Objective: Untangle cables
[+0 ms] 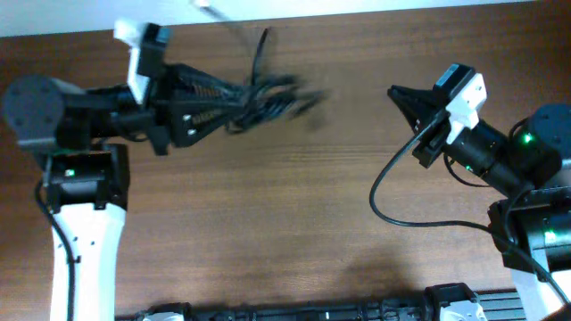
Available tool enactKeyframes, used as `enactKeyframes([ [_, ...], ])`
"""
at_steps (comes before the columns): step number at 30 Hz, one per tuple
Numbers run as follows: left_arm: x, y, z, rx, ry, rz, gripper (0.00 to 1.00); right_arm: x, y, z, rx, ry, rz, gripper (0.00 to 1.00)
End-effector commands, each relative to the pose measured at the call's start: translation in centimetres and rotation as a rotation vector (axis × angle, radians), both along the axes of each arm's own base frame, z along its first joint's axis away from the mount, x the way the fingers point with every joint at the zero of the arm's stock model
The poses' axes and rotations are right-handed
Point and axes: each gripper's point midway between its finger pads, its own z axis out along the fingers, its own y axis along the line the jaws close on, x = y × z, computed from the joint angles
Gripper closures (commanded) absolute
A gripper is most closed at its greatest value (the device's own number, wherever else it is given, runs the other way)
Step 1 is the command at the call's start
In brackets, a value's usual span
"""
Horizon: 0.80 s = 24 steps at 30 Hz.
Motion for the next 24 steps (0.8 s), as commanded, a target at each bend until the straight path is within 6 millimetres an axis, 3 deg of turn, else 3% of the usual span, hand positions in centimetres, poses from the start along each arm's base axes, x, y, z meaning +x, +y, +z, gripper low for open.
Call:
enactKeyframes([
  [1,-1.4,0.1,1.2,0.014,-0.071,-0.019,0.89,0.5,-0.6,-0.3,0.035,0.036,-0.048,0.96],
  [2,-1.4,0.1,1.2,0.014,-0.071,-0.02,1.0,0.4,-0.5,-0.3,0.04,0.043,-0.039,0.96],
  [7,-1.5,0.0,1.2,0.013,-0.071,-0.021,1.0,-0.9,0.9,-0.3,0.052,0.05,0.068,0.96],
  [11,-1.3,0.1,1.1,0.013,-0.071,-0.021,1.0,-0.9,0.9,-0.8,0.052,0.077,0.068,0.94],
  [12,-1.2,0.1,1.1,0.013,-0.073,-0.021,1.0,-1.0,0.9,-1.0,0.052,0.089,0.066,0.84],
  [13,-0.9,0.1,0.8,0.013,-0.072,-0.02,0.99,-0.9,0.7,-1.5,0.056,0.116,0.053,0.66],
  [15,-0.2,0.1,0.5,0.01,-0.058,-0.015,0.96,-0.6,0.3,-2.0,0.095,0.176,0.008,0.42],
  [18,2.6,0.2,-0.1,-0.027,0.043,0.078,0.79,-0.5,0.0,-2.7,0.14,0.25,-0.025,0.28],
  [21,7.8,1.3,-2.0,-0.073,0.218,0.33,0.62,-0.5,0.0,-3.0,0.175,0.297,-0.033,0.26],
  [22,10.9,2.9,-4.6,-0.048,0.307,0.538,0.61,-0.6,0.0,-3.1,0.182,0.309,-0.036,0.26],
  [24,13.2,4.9,-8.0,0.039,0.361,0.752,0.61,-0.6,0.0,-3.2,0.181,0.316,-0.037,0.26],
])
